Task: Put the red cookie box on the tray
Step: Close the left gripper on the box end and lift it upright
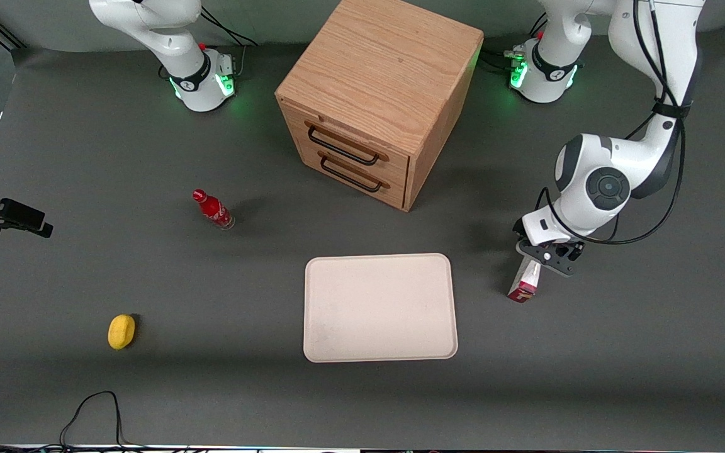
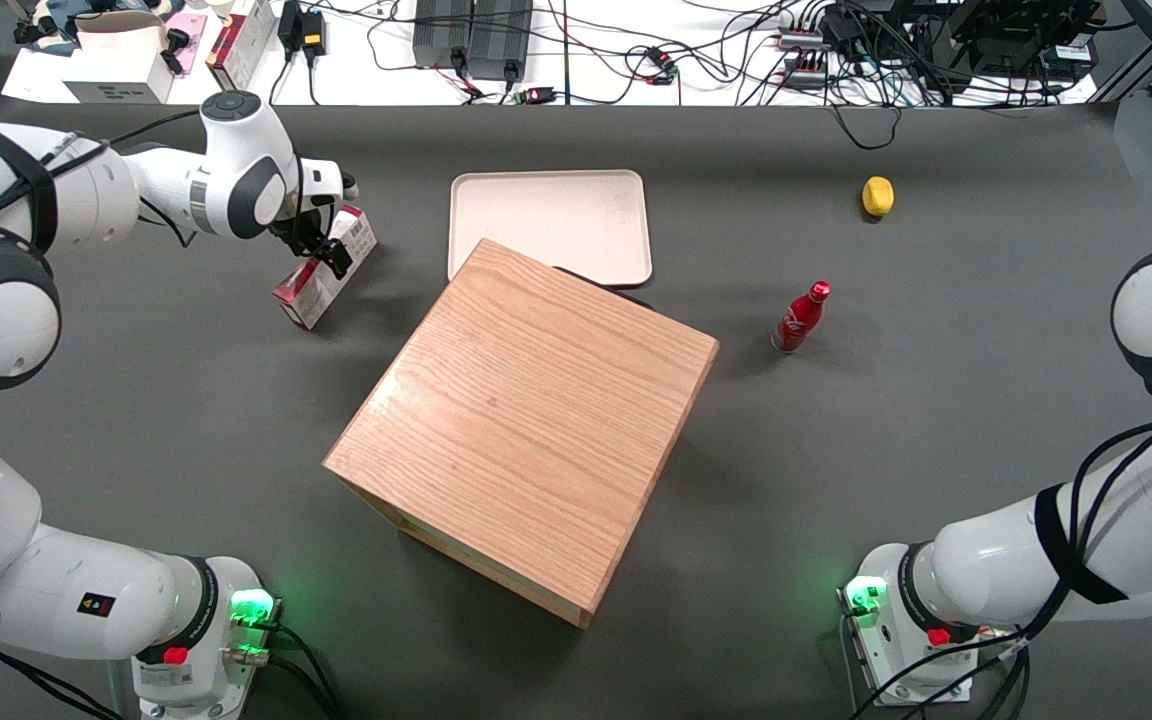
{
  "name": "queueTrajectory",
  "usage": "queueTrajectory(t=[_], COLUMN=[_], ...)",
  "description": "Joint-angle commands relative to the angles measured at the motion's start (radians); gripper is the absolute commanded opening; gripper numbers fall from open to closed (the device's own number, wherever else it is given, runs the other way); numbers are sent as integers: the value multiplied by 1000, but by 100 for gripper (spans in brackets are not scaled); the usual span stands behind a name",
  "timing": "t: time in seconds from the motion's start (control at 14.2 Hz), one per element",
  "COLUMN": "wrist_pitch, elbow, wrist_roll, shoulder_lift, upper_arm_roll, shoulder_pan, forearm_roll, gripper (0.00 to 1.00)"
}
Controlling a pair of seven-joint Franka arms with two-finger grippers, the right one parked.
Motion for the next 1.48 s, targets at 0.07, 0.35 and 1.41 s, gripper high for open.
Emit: queueTrajectory(t=[0.07,0.35,1.41], wrist_pitch=[31,22,-494], elbow=[11,11,368], wrist_roll=[8,1,11], shoulder_lift=[13,9,-33], upper_arm_roll=[-2,0,24], shoulder_pan=[3,3,5], forearm_roll=[12,12,10], gripper=[100,28,0])
